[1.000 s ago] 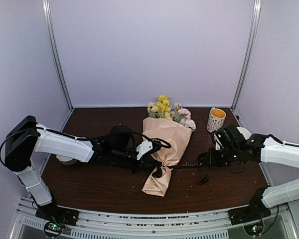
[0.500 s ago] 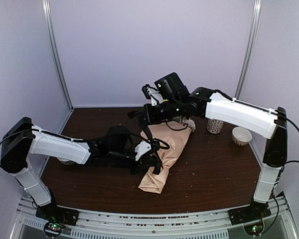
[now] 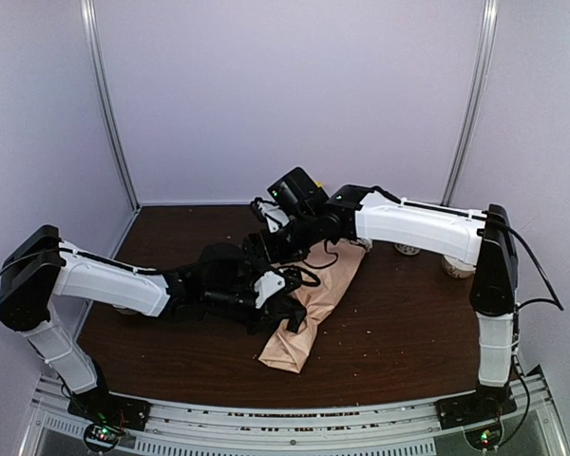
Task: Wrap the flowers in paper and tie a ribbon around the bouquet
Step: Cross the half-tied ribbon over the folded bouquet.
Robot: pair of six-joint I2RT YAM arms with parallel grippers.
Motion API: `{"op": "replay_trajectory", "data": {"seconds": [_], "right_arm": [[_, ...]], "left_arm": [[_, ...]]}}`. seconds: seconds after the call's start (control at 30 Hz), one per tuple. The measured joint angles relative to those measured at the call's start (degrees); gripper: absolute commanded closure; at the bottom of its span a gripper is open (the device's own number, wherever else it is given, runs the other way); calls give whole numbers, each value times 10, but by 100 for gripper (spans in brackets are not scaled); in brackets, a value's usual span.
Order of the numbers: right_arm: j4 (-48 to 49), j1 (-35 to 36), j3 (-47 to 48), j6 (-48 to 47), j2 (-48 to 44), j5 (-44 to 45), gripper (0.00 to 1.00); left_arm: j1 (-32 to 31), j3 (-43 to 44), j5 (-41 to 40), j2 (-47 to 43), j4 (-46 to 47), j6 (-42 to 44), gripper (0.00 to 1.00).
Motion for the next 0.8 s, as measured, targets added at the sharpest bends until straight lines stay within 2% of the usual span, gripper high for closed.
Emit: {"op": "replay_trajectory", "data": {"seconds": [0.17,0.37,0.47,0.57,0.7,0.8], "right_arm": [[-15,-19,-52,-10,-64,28,0],[14,-88,-223,-3,-238,92,0],[50,-92,-316,-15,-323,130,0],[127,-68,-456,-47,-435,165,0],[279,23,-655,-129,-583,247,0],[355,66,-737,-165,-619,271,3]], "left_arm": [[0,0,-3,5,1,-3,100],[0,0,-7,7,1,-4,100],[0,0,-9,7,1,-5,100],[0,0,-9,9,2,-5,100],[0,0,-10,11,0,-6,100],[0,2,-10,13,0,-7,100]]}}
